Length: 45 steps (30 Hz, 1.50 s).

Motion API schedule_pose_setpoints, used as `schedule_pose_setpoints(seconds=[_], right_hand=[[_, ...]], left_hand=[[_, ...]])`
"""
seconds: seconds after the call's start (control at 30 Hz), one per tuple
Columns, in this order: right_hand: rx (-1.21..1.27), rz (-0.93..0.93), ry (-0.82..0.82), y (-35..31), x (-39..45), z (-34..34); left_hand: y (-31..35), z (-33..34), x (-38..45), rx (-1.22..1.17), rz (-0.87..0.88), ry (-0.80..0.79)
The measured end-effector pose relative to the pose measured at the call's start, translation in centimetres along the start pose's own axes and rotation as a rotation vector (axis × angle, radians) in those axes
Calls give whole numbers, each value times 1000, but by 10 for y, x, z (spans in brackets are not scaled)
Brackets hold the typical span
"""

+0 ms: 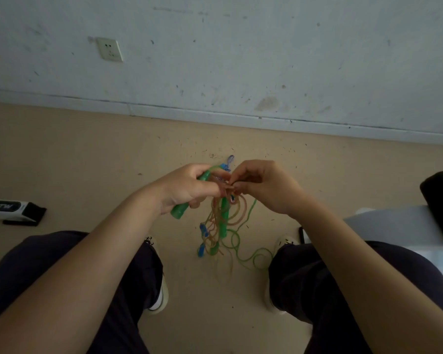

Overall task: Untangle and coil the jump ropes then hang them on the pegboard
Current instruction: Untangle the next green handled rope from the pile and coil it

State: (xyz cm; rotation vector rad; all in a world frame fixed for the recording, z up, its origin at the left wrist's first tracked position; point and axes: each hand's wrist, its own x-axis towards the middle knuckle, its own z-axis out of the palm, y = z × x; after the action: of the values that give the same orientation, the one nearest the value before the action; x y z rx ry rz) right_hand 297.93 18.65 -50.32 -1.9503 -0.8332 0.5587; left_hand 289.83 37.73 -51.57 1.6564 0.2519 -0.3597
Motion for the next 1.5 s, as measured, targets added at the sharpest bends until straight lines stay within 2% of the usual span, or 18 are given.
schedule_pose_setpoints(seconds=[0.07, 0.17, 0.33, 0.5, 0.67, 0.83, 1.07, 1.17, 1.3, 1.37, 1.5], right_hand=[[-16, 6, 36, 1, 0, -2], [-23, 19, 46, -1, -1, -4], [-27, 30, 12, 0, -2, 2], [51, 53, 39, -2, -2, 3], [-6, 81, 94, -3, -1, 5], [-118, 154, 72, -2, 1, -1], [-166, 197, 152, -2, 2, 2], [-137, 175, 177, -3, 2, 3], [-63, 94, 293, -5, 1, 2], [-52, 48, 315, -5, 0, 4], [32, 12, 245, -4, -1, 3]], left_hand=[[0, -4, -2, -39, -13, -42], [0, -3, -1, -61, -4, -3], [-6, 8, 3, 137, -37, 106], [-7, 9, 6, 176, 74, 135], [-8, 8, 6, 363, 90, 219], [-6, 2, 3, 263, 49, 245], [-1, 2, -1, 12, -14, 157], [-2, 2, 1, -16, -24, 256], [-6, 2, 4, -23, -47, 374], [-5, 2, 4, -20, -31, 342], [-4, 7, 2, -64, 25, 182]])
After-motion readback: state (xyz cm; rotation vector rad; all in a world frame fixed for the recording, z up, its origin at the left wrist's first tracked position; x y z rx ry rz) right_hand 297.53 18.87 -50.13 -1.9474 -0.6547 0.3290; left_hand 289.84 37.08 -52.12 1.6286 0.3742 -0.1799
